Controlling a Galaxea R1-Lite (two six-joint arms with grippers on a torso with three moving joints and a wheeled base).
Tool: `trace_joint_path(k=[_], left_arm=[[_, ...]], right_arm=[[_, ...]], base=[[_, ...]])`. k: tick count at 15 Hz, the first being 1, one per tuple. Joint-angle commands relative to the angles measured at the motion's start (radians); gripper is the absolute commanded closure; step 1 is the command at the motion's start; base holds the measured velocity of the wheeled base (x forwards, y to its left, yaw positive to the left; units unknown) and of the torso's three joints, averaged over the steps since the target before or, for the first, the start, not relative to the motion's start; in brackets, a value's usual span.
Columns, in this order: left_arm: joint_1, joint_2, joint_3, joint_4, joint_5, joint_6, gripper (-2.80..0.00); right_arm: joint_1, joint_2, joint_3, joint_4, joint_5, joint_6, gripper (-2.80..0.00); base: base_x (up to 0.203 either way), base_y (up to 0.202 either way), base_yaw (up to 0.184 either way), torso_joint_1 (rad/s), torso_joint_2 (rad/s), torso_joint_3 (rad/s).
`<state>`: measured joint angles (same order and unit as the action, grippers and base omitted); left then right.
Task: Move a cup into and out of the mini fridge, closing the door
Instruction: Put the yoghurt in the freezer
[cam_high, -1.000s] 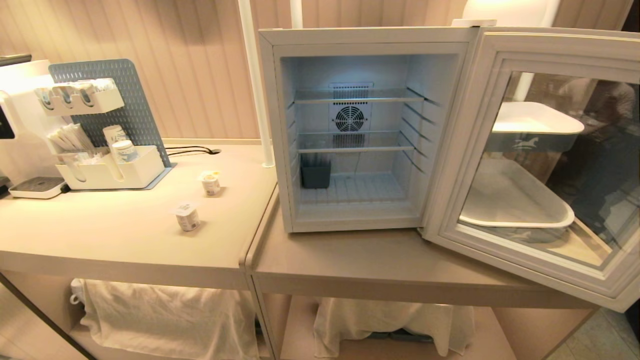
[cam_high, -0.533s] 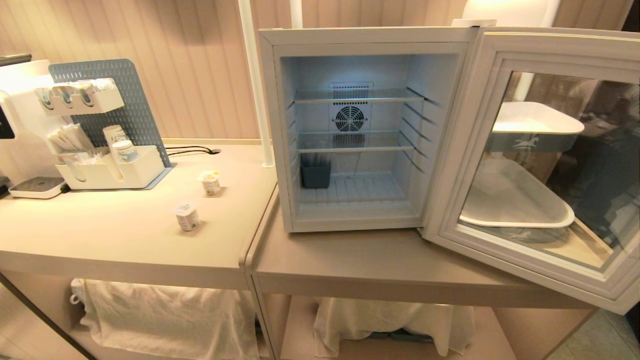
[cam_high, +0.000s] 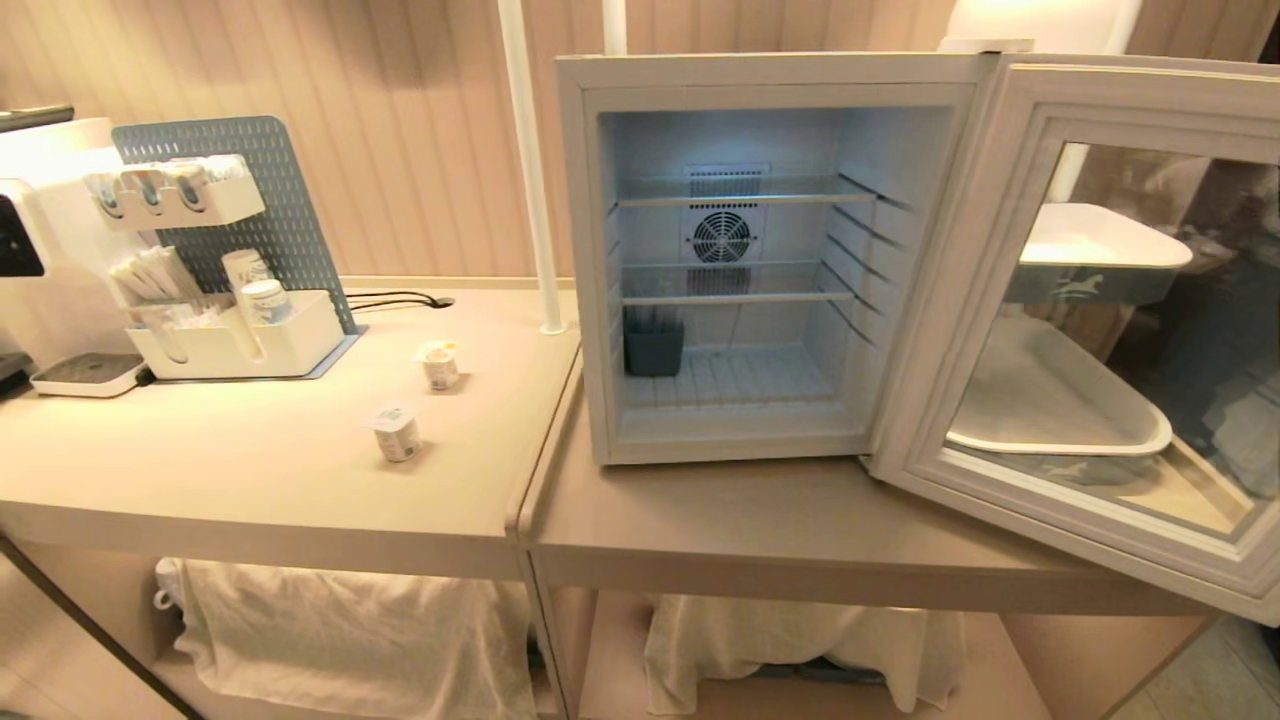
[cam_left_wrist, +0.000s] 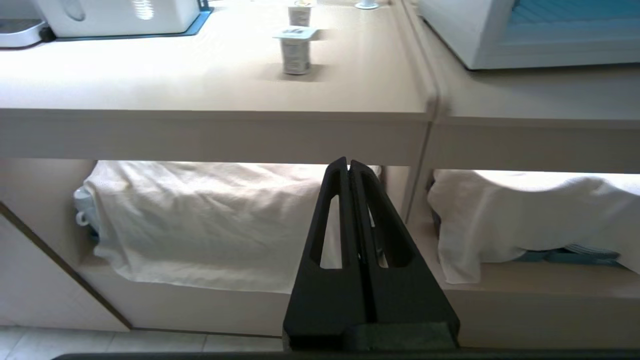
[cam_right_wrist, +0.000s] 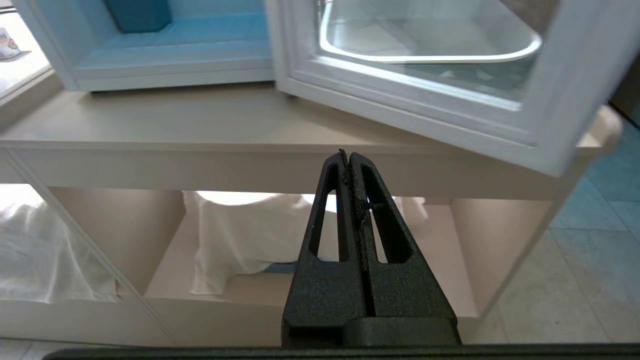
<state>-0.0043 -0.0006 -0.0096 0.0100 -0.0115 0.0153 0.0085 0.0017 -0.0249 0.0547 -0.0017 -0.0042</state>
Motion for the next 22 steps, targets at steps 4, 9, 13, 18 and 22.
trace_joint_path(k=[4, 9, 13, 18, 22], left_arm=[[0.000, 0.001, -0.001, 0.002, -0.001, 0.000, 0.00], [0.001, 0.001, -0.001, 0.002, -0.001, 0.000, 0.00], [0.000, 0.001, -0.001, 0.004, -0.001, 0.000, 0.00], [0.000, 0.001, -0.001, 0.004, -0.001, 0.000, 0.00], [0.001, 0.001, -0.001, 0.002, -0.001, -0.001, 0.00]], right_arm=[[0.001, 0.001, 0.000, 0.001, 0.000, 0.000, 0.00], [0.001, 0.001, 0.000, 0.001, 0.000, 0.000, 0.00], [0.001, 0.001, 0.000, -0.001, 0.000, 0.000, 0.00], [0.001, 0.001, 0.000, -0.001, 0.000, 0.000, 0.00], [0.001, 0.001, 0.000, -0.001, -0.001, 0.000, 0.00]], base=[[0.000, 0.196, 0.003, 0.003, 0.00, 0.000], [0.000, 0.193, 0.001, 0.004, 0.00, 0.003], [0.000, 0.192, 0.001, 0.004, 0.00, 0.000], [0.000, 0.192, 0.001, 0.004, 0.00, 0.002], [0.000, 0.189, 0.001, 0.002, 0.00, 0.003]])
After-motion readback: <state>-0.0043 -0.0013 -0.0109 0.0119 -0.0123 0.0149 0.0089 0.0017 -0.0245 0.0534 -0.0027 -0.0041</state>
